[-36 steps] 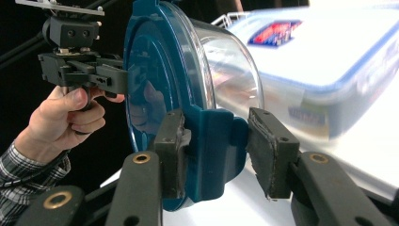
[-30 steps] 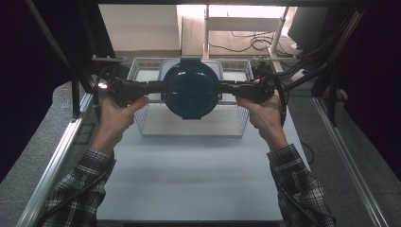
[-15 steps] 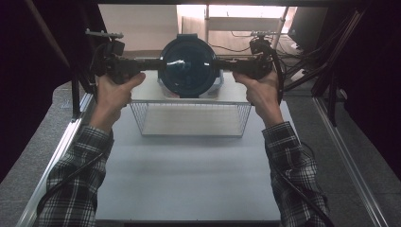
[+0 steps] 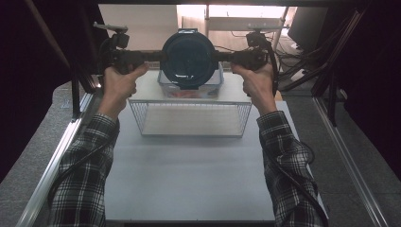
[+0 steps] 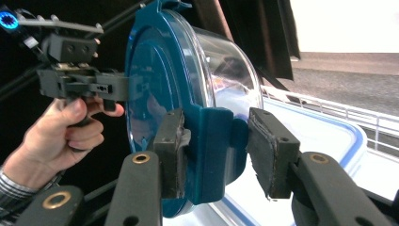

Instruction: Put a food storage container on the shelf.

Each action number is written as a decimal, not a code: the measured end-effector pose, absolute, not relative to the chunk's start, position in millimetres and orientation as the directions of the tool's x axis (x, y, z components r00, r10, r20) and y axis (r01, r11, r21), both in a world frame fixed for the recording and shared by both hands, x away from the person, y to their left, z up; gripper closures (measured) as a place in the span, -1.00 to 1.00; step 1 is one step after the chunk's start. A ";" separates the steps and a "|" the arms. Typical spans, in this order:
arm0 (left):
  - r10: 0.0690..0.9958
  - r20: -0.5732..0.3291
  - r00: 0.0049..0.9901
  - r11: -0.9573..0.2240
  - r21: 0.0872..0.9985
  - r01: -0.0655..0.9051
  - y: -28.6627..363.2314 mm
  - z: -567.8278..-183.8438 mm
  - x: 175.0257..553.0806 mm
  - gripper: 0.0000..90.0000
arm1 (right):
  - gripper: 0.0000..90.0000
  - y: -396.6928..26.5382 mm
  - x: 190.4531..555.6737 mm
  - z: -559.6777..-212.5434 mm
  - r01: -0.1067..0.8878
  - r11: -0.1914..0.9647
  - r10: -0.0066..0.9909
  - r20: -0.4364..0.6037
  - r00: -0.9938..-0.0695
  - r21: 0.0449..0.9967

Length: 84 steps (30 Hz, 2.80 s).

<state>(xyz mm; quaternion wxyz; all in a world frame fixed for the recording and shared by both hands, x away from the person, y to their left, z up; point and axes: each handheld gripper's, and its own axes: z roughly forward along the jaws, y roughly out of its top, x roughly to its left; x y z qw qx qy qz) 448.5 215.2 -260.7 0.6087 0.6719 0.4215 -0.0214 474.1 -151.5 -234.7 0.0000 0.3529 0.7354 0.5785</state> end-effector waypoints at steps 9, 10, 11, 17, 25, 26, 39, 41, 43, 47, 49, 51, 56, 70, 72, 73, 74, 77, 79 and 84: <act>0.557 -0.531 0.638 0.105 0.808 0.580 213.0 -261.1 454.8 0.24 | 0.20 -147.6 483.5 -236.6 0.542 0.069 0.547 0.422 -0.723 0.838; 0.555 -0.537 0.635 0.115 0.806 0.581 212.7 -261.4 455.4 0.24 | 0.20 -148.0 484.2 -237.0 0.544 0.066 0.546 0.426 -0.722 0.836; 0.552 -0.540 0.635 0.116 0.804 0.583 213.1 -261.8 456.3 0.24 | 0.20 -147.8 484.3 -237.1 0.545 0.065 0.546 0.428 -0.720 0.836; 0.554 -0.532 0.640 0.116 0.811 0.573 212.2 -264.4 459.0 0.21 | 0.16 -147.3 486.8 -238.2 0.532 0.065 0.557 0.411 -0.721 0.844; 0.641 -0.447 0.624 0.048 0.835 0.548 205.7 -264.9 461.0 0.23 | 0.34 -140.4 485.0 -238.3 0.486 0.126 0.638 0.304 -0.707 0.865; 0.653 -0.434 0.620 0.041 0.838 0.544 204.6 -263.7 460.4 0.22 | 0.34 -139.7 485.0 -238.2 0.483 0.128 0.639 0.300 -0.708 0.866; 0.677 -0.353 0.645 0.048 0.897 0.440 215.8 -258.5 416.2 0.64 | 0.49 -143.4 469.4 -235.3 0.406 0.147 0.641 0.226 -0.733 0.902; 0.675 -0.331 0.659 0.032 0.906 0.422 215.8 -259.1 403.9 0.76 | 0.65 -145.0 462.9 -234.8 0.385 0.168 0.637 0.199 -0.745 0.907; 0.652 -0.328 0.683 0.022 0.909 0.415 213.9 -261.7 393.2 0.84 | 0.77 -146.3 456.5 -236.0 0.374 0.188 0.636 0.178 -0.751 0.908; 0.638 -0.305 0.707 -0.042 0.903 0.428 200.8 -273.6 382.6 0.89 | 0.85 -150.0 450.5 -243.0 0.376 0.208 0.645 0.163 -0.747 0.903; 0.635 -0.306 0.710 -0.062 0.895 0.441 194.9 -280.2 383.3 0.89 | 0.85 -151.3 450.3 -247.7 0.385 0.203 0.641 0.175 -0.747 0.900; 0.655 -0.292 0.697 -0.079 0.890 0.448 189.6 -286.5 387.0 0.89 | 0.85 -151.2 450.5 -252.0 0.395 0.209 0.642 0.179 -0.745 0.895; 0.667 -0.318 0.674 -0.049 0.884 0.465 189.2 -290.5 400.0 0.88 | 0.85 -149.9 452.0 -258.2 0.408 0.206 0.637 0.194 -0.746 0.889; 0.691 -0.371 0.620 0.004 0.861 0.509 196.2 -291.2 428.9 0.85 | 0.85 -140.7 460.2 -267.9 0.422 0.194 0.646 0.208 -0.734 0.885; 0.696 -0.372 0.614 0.005 0.858 0.514 195.4 -291.2 431.4 0.84 | 0.85 -140.7 460.4 -267.5 0.419 0.193 0.656 0.201 -0.728 0.887; 0.699 -0.373 0.610 0.006 0.856 0.517 195.0 -291.1 432.4 0.85 | 0.85 -140.7 460.8 -267.4 0.419 0.193 0.658 0.200 -0.726 0.887; 0.699 -0.374 0.610 0.006 0.856 0.517 194.8 -291.0 433.0 0.84 | 0.85 -141.1 461.0 -267.4 0.423 0.189 0.659 0.205 -0.723 0.886; 0.696 -0.366 0.618 -0.001 0.860 0.510 194.7 -290.6 430.5 0.79 | 0.84 -142.4 459.4 -268.5 0.419 0.188 0.652 0.206 -0.730 0.888; 0.695 -0.356 0.625 -0.008 0.865 0.502 193.7 -290.1 426.2 0.75 | 0.82 -143.2 456.6 -269.2 0.413 0.192 0.647 0.201 -0.736 0.890; 0.709 -0.301 0.638 -0.065 0.873 0.484 187.6 -291.2 415.1 0.61 | 0.68 -143.8 449.0 -270.3 0.400 0.200 0.632 0.194 -0.750 0.894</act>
